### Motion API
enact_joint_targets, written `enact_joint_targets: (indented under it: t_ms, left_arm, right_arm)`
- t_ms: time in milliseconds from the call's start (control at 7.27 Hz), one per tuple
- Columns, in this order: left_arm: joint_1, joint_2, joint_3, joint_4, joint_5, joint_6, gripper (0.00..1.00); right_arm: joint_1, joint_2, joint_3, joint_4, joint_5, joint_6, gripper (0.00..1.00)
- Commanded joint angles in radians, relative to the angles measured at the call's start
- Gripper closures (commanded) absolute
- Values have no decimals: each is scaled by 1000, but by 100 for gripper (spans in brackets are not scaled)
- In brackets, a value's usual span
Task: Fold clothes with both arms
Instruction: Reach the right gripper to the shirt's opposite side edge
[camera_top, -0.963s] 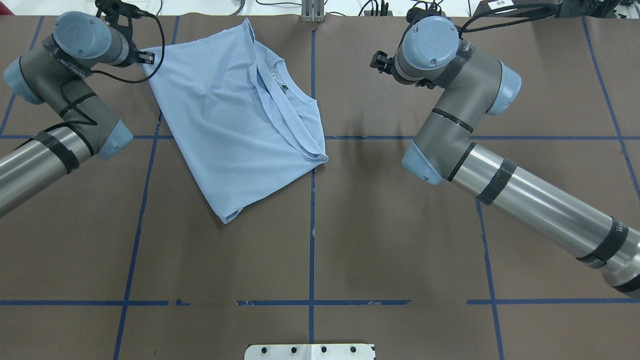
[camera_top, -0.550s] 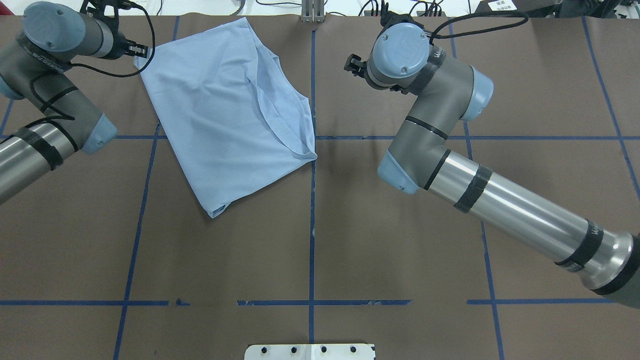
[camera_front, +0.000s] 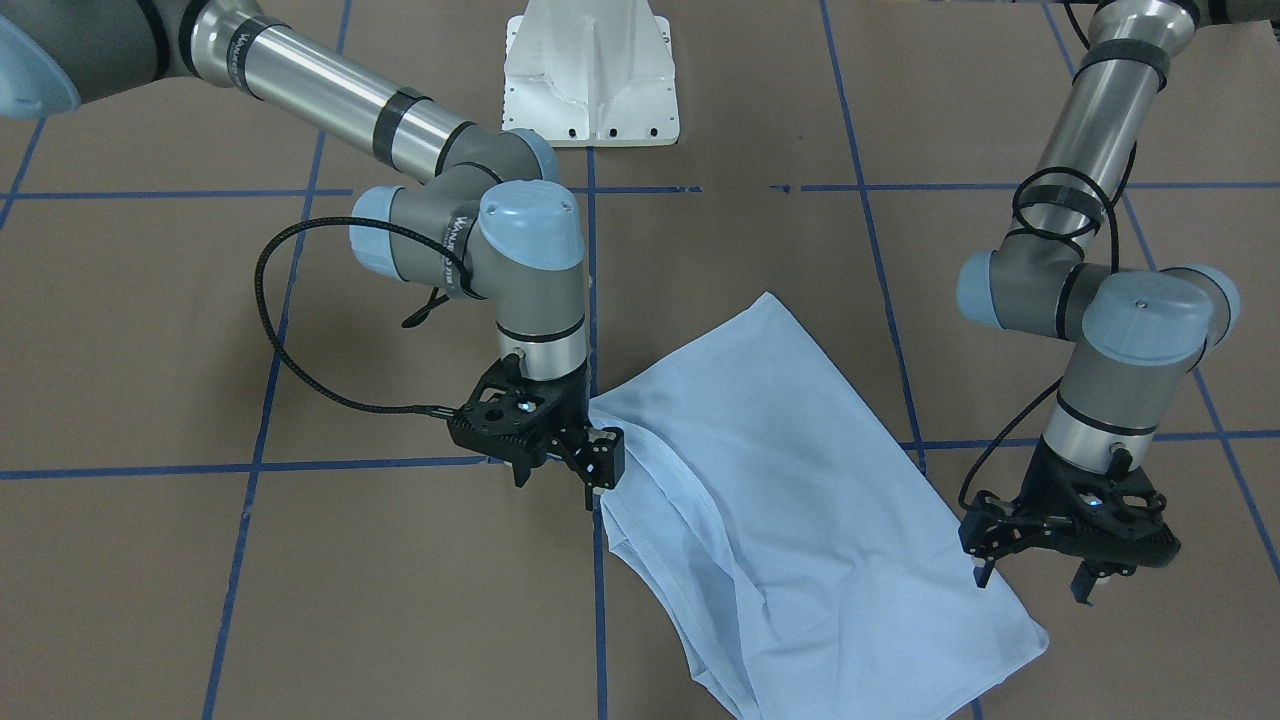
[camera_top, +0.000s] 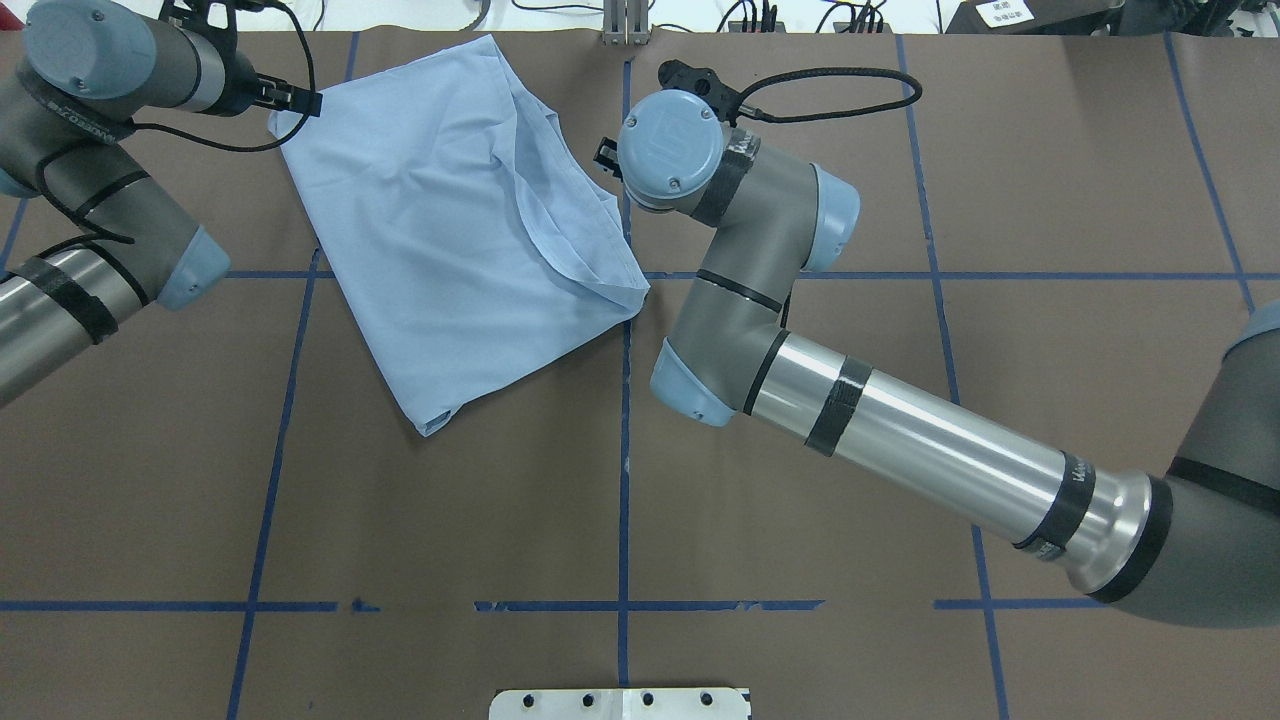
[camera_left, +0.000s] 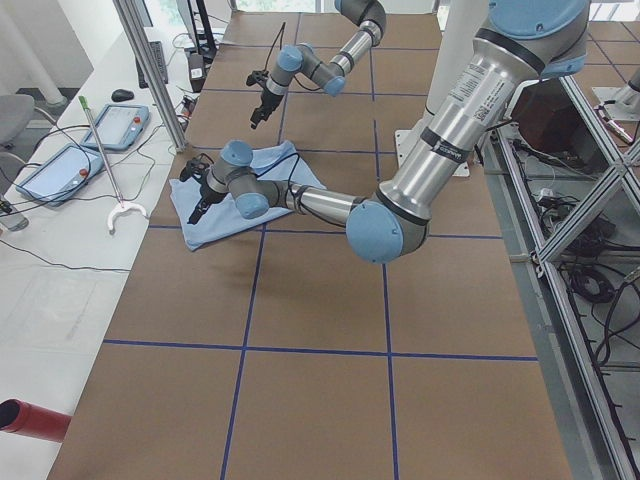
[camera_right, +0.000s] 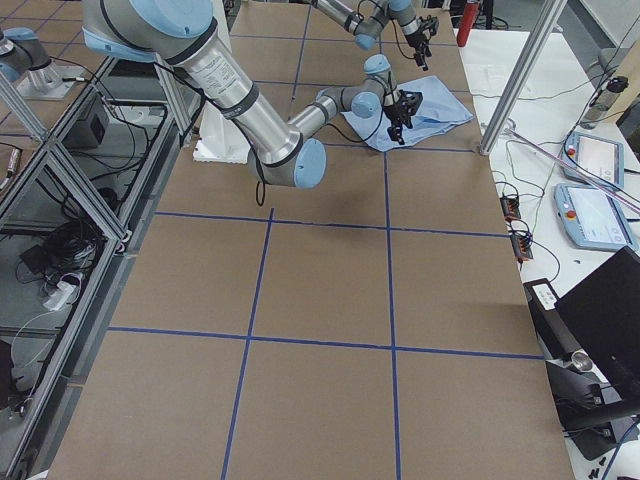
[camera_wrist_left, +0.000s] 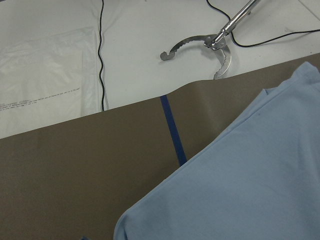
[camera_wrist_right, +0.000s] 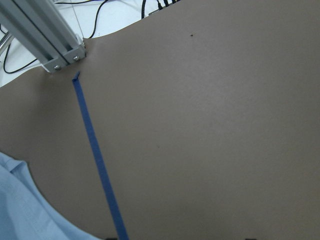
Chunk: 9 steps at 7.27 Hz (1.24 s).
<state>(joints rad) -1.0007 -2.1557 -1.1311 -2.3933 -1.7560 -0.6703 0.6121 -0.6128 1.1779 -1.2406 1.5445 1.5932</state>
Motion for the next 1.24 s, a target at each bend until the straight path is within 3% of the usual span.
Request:
enact_joint_targets:
  t_ms: [0,275,550,688,825,1100]
  left_arm:
    - [-1,2,-1,-1,0,-2,0]
    - [-1,2,-1,-1,0,-3,0]
    - [-1,11,-1,-1,0,-3,0]
    - [-1,16,-1,-1,0,-3,0]
    - [-1,16,-1,-1,0,-3,0]
    - [-1,23,-1,-1,0,-5,0]
  right_arm:
    - [-72,24,3,0,-10,-192,33]
    - [-98,10,16,13,-17,-474,39]
    - [-100,-56,14,196,-11,-774,55]
    - [-100,-73,11,290,29,-804,56]
    - [-100,-76,12,321,86,-808,56]
    - [-97,-88,12,322,88,-837,57]
